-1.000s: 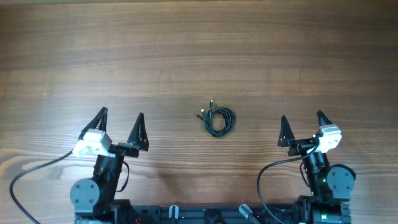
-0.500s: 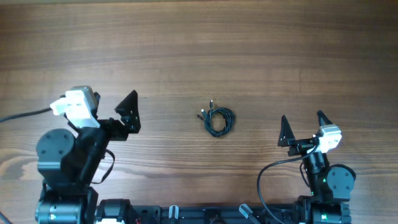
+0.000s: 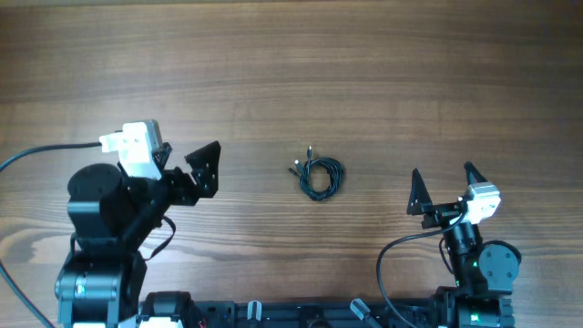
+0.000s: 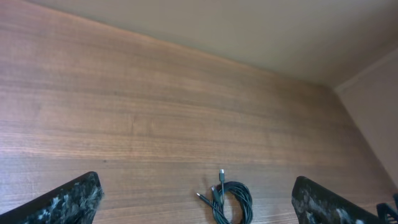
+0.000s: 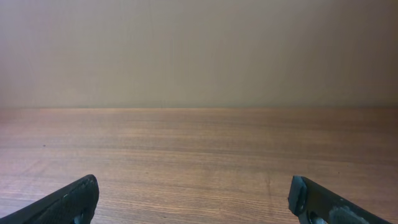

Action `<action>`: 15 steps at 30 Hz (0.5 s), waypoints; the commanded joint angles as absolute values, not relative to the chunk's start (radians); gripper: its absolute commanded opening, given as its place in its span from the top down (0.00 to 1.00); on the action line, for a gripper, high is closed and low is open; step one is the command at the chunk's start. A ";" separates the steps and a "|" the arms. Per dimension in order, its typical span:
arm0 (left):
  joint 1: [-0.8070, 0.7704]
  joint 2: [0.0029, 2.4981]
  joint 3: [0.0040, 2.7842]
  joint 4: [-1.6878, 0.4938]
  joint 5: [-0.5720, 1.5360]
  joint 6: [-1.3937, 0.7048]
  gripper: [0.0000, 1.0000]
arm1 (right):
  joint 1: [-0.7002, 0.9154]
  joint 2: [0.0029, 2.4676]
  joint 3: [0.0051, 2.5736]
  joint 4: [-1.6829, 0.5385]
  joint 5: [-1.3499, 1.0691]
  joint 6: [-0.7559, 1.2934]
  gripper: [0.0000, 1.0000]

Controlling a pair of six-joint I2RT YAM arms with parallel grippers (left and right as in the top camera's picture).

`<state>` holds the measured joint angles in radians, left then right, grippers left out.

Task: Untangle cables
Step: 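Move the left gripper forward over the black cable coil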

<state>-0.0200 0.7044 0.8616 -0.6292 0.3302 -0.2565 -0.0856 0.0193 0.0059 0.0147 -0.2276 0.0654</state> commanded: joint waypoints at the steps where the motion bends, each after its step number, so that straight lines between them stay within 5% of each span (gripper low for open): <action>1: -0.024 0.776 0.868 -0.618 0.352 -0.331 0.01 | -0.081 0.004 0.005 0.017 -0.218 0.054 0.00; 15: -0.196 1.084 0.868 -0.524 0.316 -0.429 0.08 | -0.081 0.004 0.005 0.017 -0.218 0.054 0.00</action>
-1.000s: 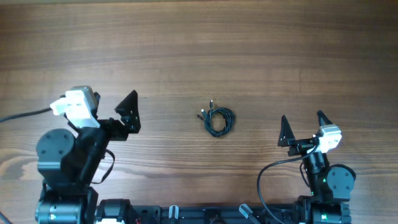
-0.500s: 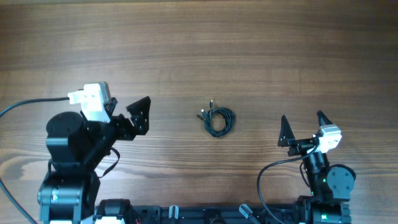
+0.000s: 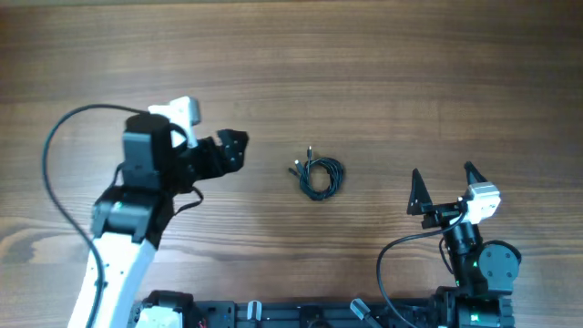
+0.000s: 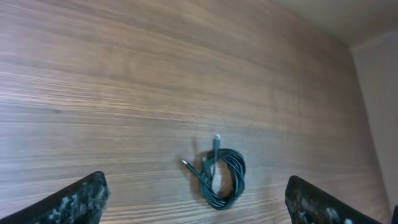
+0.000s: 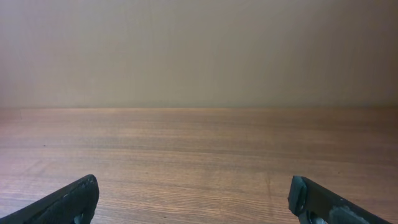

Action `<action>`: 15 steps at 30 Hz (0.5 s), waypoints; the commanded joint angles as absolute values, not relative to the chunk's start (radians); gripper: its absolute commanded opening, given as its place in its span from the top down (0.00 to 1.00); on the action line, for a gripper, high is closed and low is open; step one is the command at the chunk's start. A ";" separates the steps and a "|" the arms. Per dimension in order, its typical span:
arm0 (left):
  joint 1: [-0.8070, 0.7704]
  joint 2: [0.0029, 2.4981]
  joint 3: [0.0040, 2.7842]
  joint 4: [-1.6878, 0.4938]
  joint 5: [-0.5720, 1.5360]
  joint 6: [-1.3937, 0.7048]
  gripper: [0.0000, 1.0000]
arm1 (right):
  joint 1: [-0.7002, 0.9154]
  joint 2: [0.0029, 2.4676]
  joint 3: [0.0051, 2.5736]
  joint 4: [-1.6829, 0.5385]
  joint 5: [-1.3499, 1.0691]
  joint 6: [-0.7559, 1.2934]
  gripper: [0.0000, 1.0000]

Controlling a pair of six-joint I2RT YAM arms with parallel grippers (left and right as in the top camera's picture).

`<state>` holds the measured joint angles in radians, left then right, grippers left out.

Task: Untangle cables
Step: 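Move the left gripper forward over the black cable coil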

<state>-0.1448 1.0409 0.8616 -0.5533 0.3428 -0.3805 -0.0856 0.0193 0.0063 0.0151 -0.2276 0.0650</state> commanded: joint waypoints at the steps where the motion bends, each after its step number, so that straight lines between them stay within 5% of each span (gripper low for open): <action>1: -0.219 1.104 0.868 -0.505 0.278 -0.461 0.10 | -0.081 0.004 0.005 0.017 -0.218 0.054 0.00; 7: -0.362 1.230 0.868 -0.413 0.249 -0.489 0.24 | -0.081 0.004 0.005 0.017 -0.218 0.054 0.00; 15: -0.545 1.481 0.868 -0.411 0.234 -0.772 0.45 | -0.081 0.004 0.005 0.017 -0.218 0.055 0.00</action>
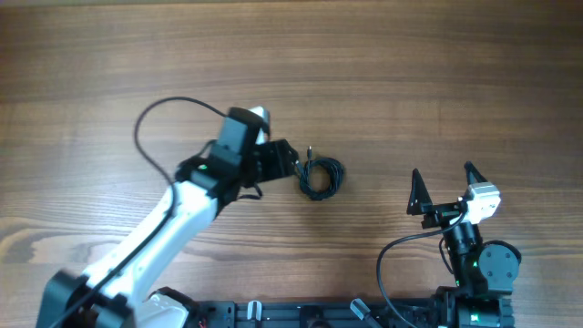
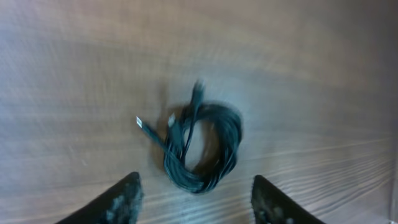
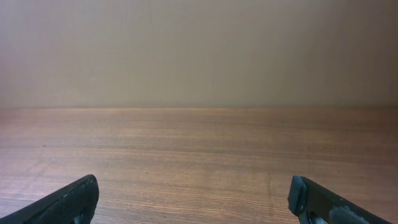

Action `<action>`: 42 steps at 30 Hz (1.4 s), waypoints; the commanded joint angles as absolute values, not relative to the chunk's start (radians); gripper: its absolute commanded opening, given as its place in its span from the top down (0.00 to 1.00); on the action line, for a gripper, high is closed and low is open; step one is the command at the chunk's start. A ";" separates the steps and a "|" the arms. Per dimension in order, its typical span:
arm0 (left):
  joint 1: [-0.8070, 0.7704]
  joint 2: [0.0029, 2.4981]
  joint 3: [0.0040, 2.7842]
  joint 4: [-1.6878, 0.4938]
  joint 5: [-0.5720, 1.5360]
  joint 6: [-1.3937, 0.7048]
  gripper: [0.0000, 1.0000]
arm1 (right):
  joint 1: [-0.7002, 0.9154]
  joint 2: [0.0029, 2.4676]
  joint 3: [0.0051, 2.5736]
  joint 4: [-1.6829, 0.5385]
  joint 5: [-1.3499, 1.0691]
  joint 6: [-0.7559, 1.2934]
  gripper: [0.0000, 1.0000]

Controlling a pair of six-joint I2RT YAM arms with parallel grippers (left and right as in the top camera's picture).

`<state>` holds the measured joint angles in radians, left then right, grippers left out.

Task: Untangle cables
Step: 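Move the left gripper forward over the black cable coil, then lower the left gripper and grasp the black cable coil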

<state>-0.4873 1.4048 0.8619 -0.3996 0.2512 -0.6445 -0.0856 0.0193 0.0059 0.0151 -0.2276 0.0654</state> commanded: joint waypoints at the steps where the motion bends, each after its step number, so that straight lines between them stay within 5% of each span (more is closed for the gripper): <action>1: -0.559 1.496 0.868 -0.412 0.234 -0.772 0.44 | -0.081 0.004 0.005 0.017 -0.218 0.055 0.00; 18: -0.662 1.661 0.868 -0.378 0.101 -0.924 0.37 | -0.081 0.004 0.005 0.017 -0.218 0.054 0.00; 26: -0.664 1.698 0.868 -0.349 0.033 -1.041 0.46 | -0.081 0.004 0.005 0.017 -0.218 0.055 0.00; 34: -0.718 1.758 0.868 -0.217 0.032 -1.042 0.71 | -0.081 0.004 0.005 0.017 -0.218 0.054 0.00; 37: -0.725 1.765 0.868 -0.216 0.032 -1.041 0.96 | -0.081 0.004 0.005 0.017 -0.218 0.055 0.00; 42: -0.650 1.714 0.871 -0.263 0.017 -0.899 0.96 | -0.081 0.004 0.005 0.017 -0.218 0.055 0.00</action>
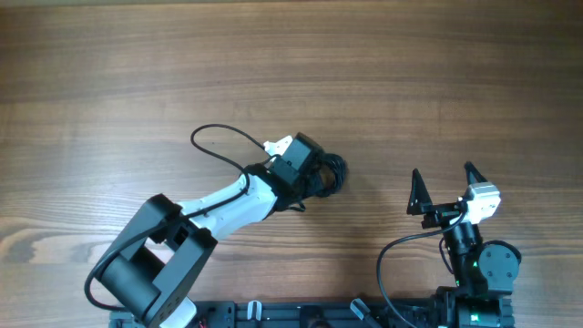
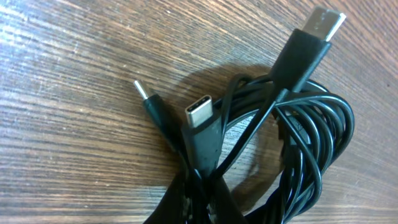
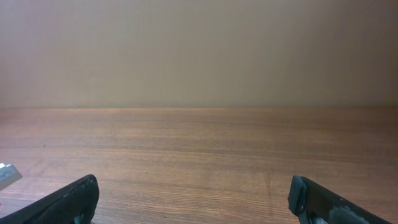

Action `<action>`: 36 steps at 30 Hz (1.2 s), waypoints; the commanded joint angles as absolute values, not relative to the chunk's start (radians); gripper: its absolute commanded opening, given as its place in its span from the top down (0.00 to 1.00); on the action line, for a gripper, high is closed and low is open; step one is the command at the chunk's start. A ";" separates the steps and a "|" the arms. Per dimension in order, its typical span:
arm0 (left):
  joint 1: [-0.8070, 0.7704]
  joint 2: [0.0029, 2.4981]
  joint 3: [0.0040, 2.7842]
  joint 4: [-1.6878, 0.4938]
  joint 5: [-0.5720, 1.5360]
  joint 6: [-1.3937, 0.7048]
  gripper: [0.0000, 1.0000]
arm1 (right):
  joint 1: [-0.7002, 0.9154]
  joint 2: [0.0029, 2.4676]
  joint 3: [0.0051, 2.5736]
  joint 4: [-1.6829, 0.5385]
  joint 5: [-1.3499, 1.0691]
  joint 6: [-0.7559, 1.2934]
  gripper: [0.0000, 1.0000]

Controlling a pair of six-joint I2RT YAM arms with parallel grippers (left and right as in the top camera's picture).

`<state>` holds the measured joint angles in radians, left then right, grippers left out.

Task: Untangle cables
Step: 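Lower the left gripper and grasp the black cable coil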

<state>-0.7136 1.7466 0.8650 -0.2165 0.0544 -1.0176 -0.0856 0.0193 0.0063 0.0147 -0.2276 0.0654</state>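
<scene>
A black cable bundle point(image 2: 311, 124) lies coiled on the wooden table point(image 1: 291, 73), mid-table in the overhead view, where only its right edge point(image 1: 338, 170) shows past my left arm. A USB-C plug point(image 2: 200, 115), a larger flat plug point(image 2: 311, 43) and a thin small plug point(image 2: 146, 93) stick out of the coil. My left gripper point(image 2: 202, 196) is down on the coil's near side, its dark fingers drawn together round several strands. My right gripper point(image 1: 444, 185) stands open near the front right, far from the cables.
The left arm's own black lead point(image 1: 219, 137) loops over the table behind the wrist. A white corner of the left wrist point(image 3: 6, 174) shows at the left edge of the right wrist view. The arm bases stand along the front edge point(image 1: 301, 314).
My left gripper moved right from just beside the coil onto it, and its fingers have drawn together on the near strands. The right arm has not moved.
My left gripper started open at the far left, well away from the coil. It was then closer, then just left of the coil with narrower fingers, and now it is shut on the strands. The right gripper stayed open and still throughout.
</scene>
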 commanded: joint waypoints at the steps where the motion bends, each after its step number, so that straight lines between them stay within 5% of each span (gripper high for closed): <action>1: -0.623 1.687 0.871 -0.299 -0.005 -0.898 0.96 | -0.081 0.004 0.005 0.017 -0.218 0.054 0.00; 4: -0.530 1.595 0.871 -0.377 -0.018 -0.945 0.96 | -0.081 0.004 0.005 0.017 -0.218 0.054 0.00; 8: -0.419 1.448 0.871 -0.469 0.112 -1.279 0.93 | -0.081 0.004 0.005 0.017 -0.218 0.054 0.00; 10: -0.415 1.422 0.871 -0.459 0.245 -1.360 0.61 | -0.081 0.004 0.005 0.017 -0.218 0.054 0.00; 15: -0.470 1.422 0.871 -0.494 0.304 -1.361 0.04 | -0.081 0.004 0.005 0.017 -0.218 0.054 0.00; 16: -0.485 1.423 0.871 -0.486 0.276 -1.257 0.00 | -0.081 0.004 0.005 0.017 -0.218 0.055 0.00; 22: -0.480 1.424 0.871 -0.312 -0.089 -0.422 0.03 | -0.081 0.004 0.005 0.017 -0.218 0.054 0.00; 25: -0.480 1.448 0.871 -0.258 -0.325 -0.191 0.24 | -0.081 0.004 0.005 0.017 -0.218 0.054 0.00; 28: -0.479 1.497 0.871 -0.189 -0.321 -0.005 0.18 | -0.081 0.004 0.005 0.017 -0.218 0.055 0.00; 36: -0.476 1.670 0.871 -0.124 -0.128 0.494 0.23 | -0.081 0.004 0.005 0.017 -0.218 0.054 0.00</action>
<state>-0.4824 1.6085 0.8673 -0.1520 -0.1886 0.2424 -0.0856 0.0193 0.0063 0.0151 -0.2276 0.0654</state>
